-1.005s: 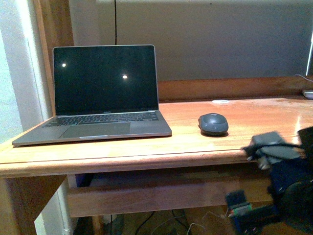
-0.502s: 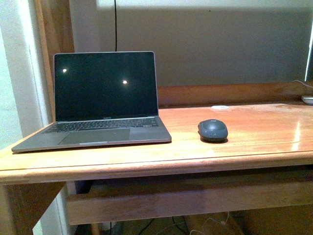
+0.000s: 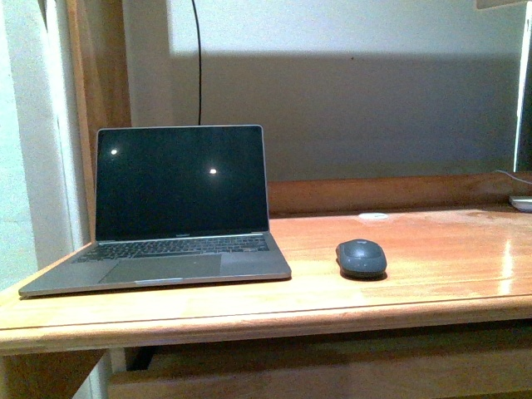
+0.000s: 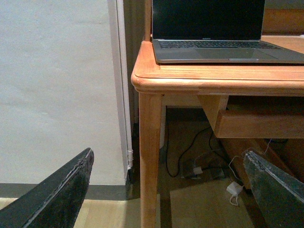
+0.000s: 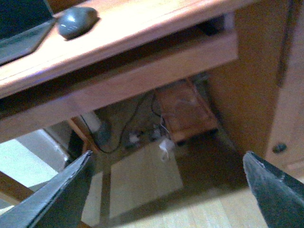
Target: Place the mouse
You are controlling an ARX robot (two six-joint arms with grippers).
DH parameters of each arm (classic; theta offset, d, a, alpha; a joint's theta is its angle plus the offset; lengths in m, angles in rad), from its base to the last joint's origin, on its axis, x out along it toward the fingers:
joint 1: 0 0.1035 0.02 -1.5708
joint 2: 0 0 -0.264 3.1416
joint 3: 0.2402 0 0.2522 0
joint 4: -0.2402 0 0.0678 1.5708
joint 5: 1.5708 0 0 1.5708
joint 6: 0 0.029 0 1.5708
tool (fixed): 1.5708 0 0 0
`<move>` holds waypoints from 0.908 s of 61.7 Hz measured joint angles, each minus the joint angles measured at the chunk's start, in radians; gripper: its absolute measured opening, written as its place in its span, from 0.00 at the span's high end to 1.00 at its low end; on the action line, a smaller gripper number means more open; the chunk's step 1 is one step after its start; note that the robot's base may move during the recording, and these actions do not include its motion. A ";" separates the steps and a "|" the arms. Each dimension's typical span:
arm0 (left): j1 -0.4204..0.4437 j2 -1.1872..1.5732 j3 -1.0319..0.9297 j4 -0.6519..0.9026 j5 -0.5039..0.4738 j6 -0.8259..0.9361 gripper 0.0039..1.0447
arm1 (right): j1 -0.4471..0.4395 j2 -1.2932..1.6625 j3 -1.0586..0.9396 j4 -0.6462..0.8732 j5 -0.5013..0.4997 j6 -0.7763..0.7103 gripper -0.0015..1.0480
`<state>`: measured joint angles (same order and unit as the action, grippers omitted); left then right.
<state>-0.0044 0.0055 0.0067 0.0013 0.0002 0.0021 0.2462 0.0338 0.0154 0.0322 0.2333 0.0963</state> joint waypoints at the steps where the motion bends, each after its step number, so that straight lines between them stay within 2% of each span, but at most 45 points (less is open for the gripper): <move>1: 0.000 0.000 0.000 0.000 0.000 0.000 0.07 | -0.011 -0.002 0.000 -0.001 -0.009 -0.012 0.43; 10: 0.000 0.000 0.000 0.000 0.000 0.000 0.07 | -0.082 -0.012 0.000 -0.016 -0.077 -0.068 0.69; 15: 0.000 0.000 0.000 0.000 0.000 0.000 0.07 | -0.187 -0.025 0.000 -0.030 -0.209 -0.078 0.82; 21: 0.000 0.000 0.000 0.000 0.000 0.000 0.07 | -0.237 -0.027 0.000 -0.032 -0.224 -0.087 0.96; 51: 0.000 0.000 0.000 0.000 0.000 0.000 0.07 | -0.242 -0.028 0.000 -0.032 -0.231 -0.090 0.15; 56: 0.000 0.000 0.000 0.000 0.000 0.000 0.07 | -0.242 -0.028 0.000 -0.032 -0.231 -0.090 0.06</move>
<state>-0.0044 0.0055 0.0067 0.0010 -0.0002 0.0021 0.0040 0.0055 0.0154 -0.0002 0.0025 0.0063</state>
